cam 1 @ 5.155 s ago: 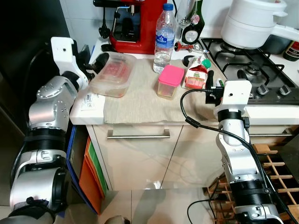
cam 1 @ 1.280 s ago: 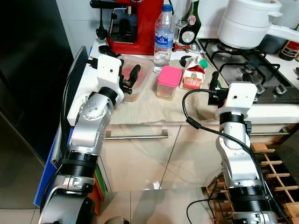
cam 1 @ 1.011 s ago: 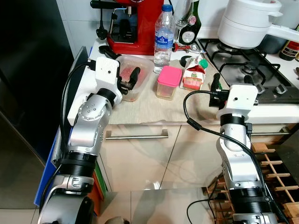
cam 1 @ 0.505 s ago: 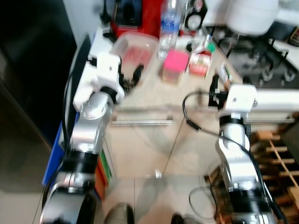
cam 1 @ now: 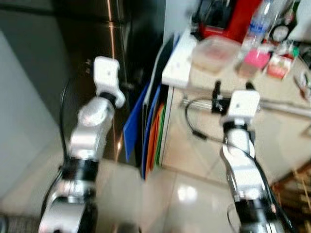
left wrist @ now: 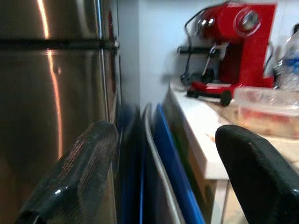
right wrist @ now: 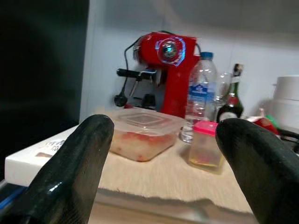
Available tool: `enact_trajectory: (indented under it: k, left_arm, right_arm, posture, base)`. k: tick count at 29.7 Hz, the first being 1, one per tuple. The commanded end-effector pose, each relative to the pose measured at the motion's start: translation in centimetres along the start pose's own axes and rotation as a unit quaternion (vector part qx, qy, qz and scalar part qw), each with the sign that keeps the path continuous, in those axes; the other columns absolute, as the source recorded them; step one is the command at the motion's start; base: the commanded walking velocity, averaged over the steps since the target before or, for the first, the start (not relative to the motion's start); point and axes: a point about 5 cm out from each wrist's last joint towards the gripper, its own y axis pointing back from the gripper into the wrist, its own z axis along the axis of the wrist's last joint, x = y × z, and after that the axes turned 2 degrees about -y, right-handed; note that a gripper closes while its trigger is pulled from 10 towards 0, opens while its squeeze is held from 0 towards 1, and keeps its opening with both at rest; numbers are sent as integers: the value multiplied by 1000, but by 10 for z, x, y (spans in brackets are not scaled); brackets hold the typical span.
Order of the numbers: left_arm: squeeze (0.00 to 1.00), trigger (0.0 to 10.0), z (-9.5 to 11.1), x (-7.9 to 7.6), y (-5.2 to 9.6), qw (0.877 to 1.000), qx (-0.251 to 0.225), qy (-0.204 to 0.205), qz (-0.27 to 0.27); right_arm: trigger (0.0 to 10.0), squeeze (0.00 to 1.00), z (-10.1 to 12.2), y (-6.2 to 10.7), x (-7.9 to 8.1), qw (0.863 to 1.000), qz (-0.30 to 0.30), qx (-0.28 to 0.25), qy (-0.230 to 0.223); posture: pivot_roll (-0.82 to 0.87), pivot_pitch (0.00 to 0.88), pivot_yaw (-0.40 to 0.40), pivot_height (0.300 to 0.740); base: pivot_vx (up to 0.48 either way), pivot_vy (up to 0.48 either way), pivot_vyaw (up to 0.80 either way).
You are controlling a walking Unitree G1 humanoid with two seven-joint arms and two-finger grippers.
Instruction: Restocking fridge
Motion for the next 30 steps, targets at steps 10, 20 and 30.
enact_trajectory:
  k: [10, 20, 30]
  left_arm:
    - [0, 10000, -64, -19, 30, 998, 66, 10, -22]
    - [0, 10000, -105, -27, 48, 991, 130, 15, 0]
    - [0, 10000, -106, -27, 41, 992, 122, 15, -7]
  right_arm:
    - [10000, 0, -40, 22, -16, 998, -5, 65, 23]
    - [10000, 0, -70, 33, -21, 991, 5, 135, 17]
    - [10000, 0, -76, 32, -17, 991, 15, 134, 21]
  posture:
    - [83, 0, 1, 740]
    - [81, 0, -4, 740]
    - [83, 0, 3, 740]
  base:
    - [0, 0, 0]
    - [0, -46, 0]
    - [0, -461, 0]
